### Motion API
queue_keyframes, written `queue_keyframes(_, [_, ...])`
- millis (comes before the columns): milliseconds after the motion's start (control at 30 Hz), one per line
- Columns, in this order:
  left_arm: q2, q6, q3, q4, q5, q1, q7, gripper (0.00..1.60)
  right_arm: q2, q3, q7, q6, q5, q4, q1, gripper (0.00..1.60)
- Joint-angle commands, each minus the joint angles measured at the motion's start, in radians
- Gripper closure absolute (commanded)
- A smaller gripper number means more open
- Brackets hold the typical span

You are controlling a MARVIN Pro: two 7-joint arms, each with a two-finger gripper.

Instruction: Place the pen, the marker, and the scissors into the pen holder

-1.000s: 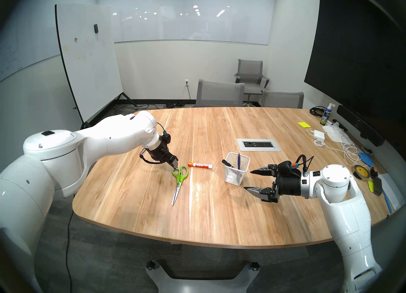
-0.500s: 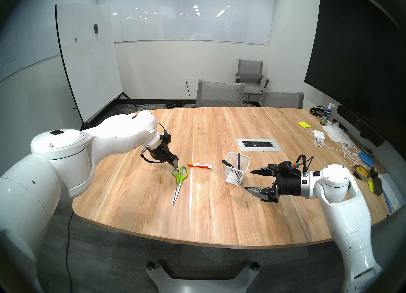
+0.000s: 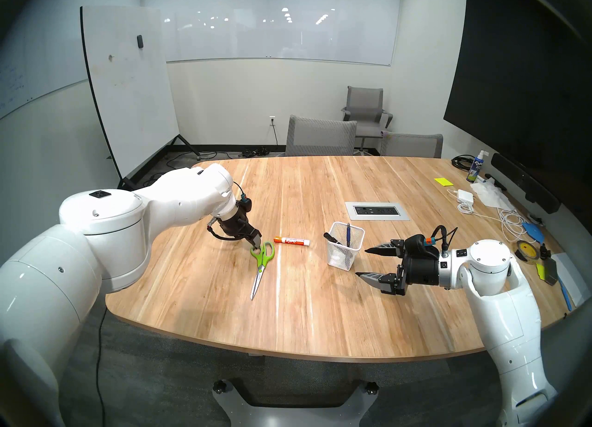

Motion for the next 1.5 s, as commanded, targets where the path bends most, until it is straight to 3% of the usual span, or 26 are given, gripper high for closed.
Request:
queue_keyframes(0, [-0.043,0.001,0.007,0.038,0.008,-0.018,-0.032,0.0,-0.001,0.002,0.0,0.003,0.004,-0.015,0.01,0.0])
queue_keyframes(400, [-0.052,0.011,0.026,0.058,0.028,-0.015,-0.074,0.0,-0.002,0.003,0.001,0.003,0.003,-0.016,0.01,0.0])
queue_keyframes(600, [-0.053,0.012,0.023,0.058,0.033,-0.012,-0.081,0.09,-0.002,0.003,0.001,0.003,0.003,-0.016,0.01,0.0])
queue_keyframes(667, [-0.053,0.013,0.023,0.056,0.034,-0.012,-0.082,0.18,-0.002,0.003,0.001,0.003,0.003,-0.016,0.01,0.0])
queue_keyframes(767, [-0.052,0.016,0.021,0.053,0.035,-0.012,-0.081,0.47,-0.002,0.003,0.001,0.003,0.003,-0.016,0.01,0.0])
queue_keyframes(1067, [-0.047,0.021,0.015,0.039,0.031,-0.008,-0.075,0.4,-0.002,0.003,0.001,0.003,0.002,-0.016,0.01,0.0])
queue_keyframes(1133, [-0.046,0.023,0.015,0.035,0.031,-0.006,-0.077,0.5,-0.003,0.003,0.001,0.003,0.002,-0.016,0.01,0.0])
queue_keyframes(1167, [-0.046,0.024,0.014,0.032,0.03,-0.005,-0.076,0.73,-0.003,0.003,0.001,0.003,0.002,-0.016,0.01,0.0])
queue_keyframes(1200, [-0.045,0.025,0.014,0.03,0.029,-0.005,-0.076,0.8,-0.003,0.003,0.002,0.003,0.002,-0.016,0.01,0.0])
queue_keyframes(1467, [-0.032,0.03,0.01,0.007,0.026,-0.002,-0.068,0.82,-0.003,0.003,0.002,0.003,0.002,-0.016,0.01,0.0])
